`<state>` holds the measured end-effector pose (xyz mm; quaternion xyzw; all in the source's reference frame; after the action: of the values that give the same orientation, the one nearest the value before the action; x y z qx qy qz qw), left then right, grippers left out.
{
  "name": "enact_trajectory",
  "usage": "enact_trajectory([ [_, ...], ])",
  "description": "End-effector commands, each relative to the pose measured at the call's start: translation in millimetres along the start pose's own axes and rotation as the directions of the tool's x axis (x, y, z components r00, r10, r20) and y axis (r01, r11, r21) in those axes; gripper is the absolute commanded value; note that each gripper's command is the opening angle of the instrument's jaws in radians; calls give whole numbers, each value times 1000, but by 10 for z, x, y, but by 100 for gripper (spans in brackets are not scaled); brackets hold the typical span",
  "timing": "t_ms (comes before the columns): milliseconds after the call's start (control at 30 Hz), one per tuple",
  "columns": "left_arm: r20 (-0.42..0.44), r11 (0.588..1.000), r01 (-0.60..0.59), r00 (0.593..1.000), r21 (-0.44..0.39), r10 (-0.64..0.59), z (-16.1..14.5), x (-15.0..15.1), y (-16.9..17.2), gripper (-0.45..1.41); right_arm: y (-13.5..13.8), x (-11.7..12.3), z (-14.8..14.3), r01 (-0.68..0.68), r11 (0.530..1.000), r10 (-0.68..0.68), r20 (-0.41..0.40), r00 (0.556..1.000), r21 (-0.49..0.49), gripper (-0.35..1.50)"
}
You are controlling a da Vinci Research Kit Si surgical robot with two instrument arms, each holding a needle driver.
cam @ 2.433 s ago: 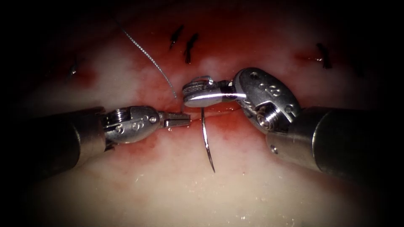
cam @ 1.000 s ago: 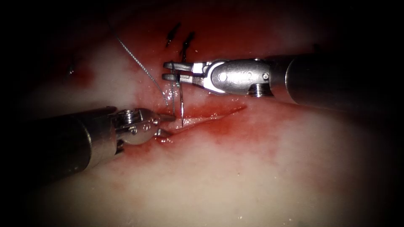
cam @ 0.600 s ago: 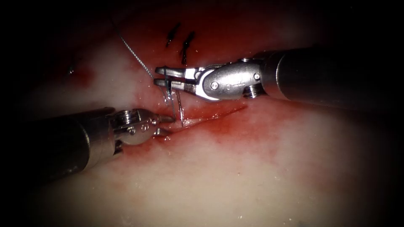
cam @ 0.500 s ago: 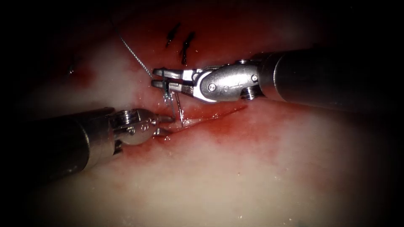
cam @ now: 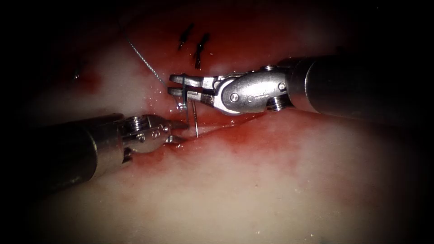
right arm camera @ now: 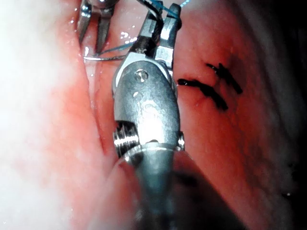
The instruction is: Wound Closure
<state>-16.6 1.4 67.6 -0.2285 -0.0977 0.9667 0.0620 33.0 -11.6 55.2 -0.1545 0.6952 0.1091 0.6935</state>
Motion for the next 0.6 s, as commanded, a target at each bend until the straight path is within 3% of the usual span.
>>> enact_trajectory([
  [33,-6,1000,-2,1000,-2,2,9,2,-1,63,-3,-9,12,3,1000,-3,-7,1000,-5,-35],
  [267,-29,1000,-2,1000,-11,1,8,2,2,83,-4,-19,16,14,1000,-14,-14,1000,-15,-35],
  [600,-63,1000,30,998,-2,-30,-3,4,4,64,-16,-28,3,23,1000,-23,-16,1000,-6,-35],
])
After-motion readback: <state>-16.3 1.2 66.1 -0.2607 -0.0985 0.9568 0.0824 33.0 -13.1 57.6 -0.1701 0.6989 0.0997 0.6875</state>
